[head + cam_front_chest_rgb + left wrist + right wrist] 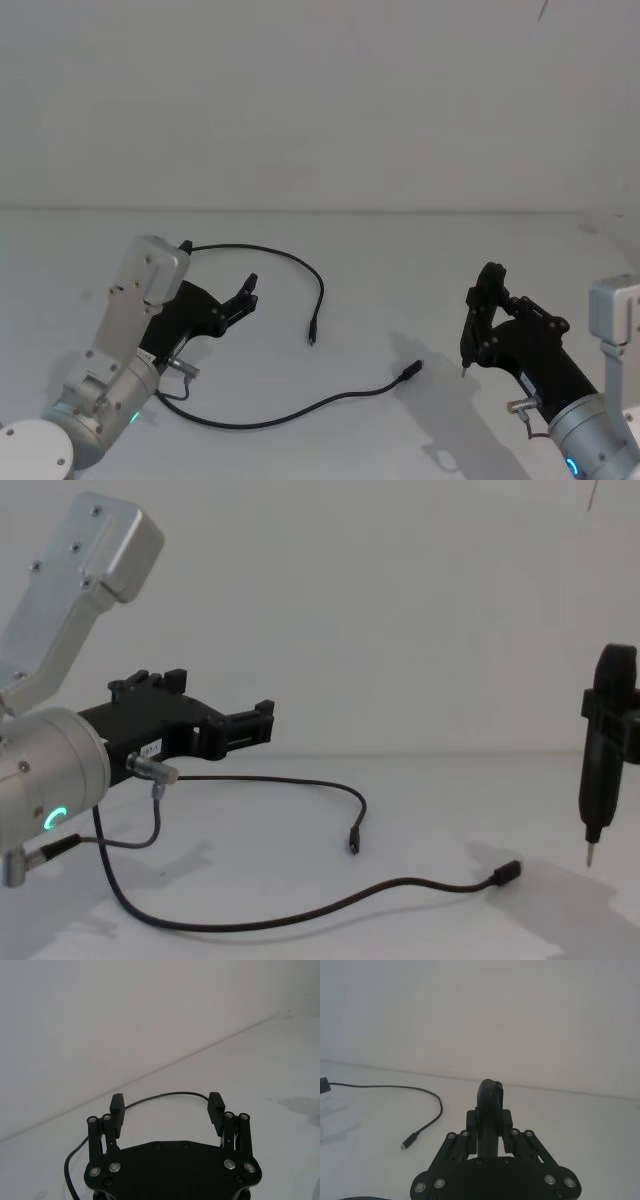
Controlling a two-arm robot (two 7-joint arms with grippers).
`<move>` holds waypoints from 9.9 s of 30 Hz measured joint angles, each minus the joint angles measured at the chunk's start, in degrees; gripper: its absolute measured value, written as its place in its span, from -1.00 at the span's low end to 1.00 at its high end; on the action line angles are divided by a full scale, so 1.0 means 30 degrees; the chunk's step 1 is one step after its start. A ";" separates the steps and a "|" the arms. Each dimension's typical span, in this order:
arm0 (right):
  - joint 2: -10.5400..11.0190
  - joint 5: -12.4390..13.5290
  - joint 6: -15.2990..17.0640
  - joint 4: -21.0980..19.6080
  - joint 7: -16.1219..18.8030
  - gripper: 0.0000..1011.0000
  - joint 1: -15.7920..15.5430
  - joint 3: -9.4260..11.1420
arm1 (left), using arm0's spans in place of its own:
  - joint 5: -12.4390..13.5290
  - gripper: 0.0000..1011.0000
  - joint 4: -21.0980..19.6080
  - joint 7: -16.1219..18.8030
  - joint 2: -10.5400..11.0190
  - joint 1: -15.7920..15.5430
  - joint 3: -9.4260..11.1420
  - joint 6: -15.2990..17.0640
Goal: Pick up the data cable with the one hand.
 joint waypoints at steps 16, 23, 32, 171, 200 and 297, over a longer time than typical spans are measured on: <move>0.0000 0.0001 0.0000 0.0001 0.0000 -0.45 0.0000 0.0000 | -0.0003 0.98 0.0001 -0.0001 0.0000 0.0001 0.0002 0.0002; 0.0000 0.0001 0.0000 0.0001 0.0000 -0.45 0.0000 0.0001 | -0.0003 0.98 0.0002 -0.0002 -0.0001 0.0001 0.0002 0.0002; 0.0000 0.0000 0.0000 0.0001 0.0000 -0.45 0.0000 0.0000 | -0.0003 0.98 0.0002 -0.0001 0.0001 0.0001 0.0002 0.0002; 0.0000 0.0000 0.0000 0.0001 0.0000 -0.45 0.0000 -0.0001 | -0.1438 0.28 0.3451 -0.8925 -0.1148 -0.5243 0.4953 0.9468; 0.0000 0.0001 0.0000 0.0000 0.0000 -0.45 0.0000 0.0000 | -0.1438 -0.09 0.3553 -0.8807 -0.1263 -0.5209 0.4923 0.9661; -0.0017 0.2891 0.1021 -0.2600 0.1567 -0.45 -0.0498 0.1526 | -0.0006 -0.89 0.1917 -0.9982 0.0670 -0.5135 0.5084 0.6384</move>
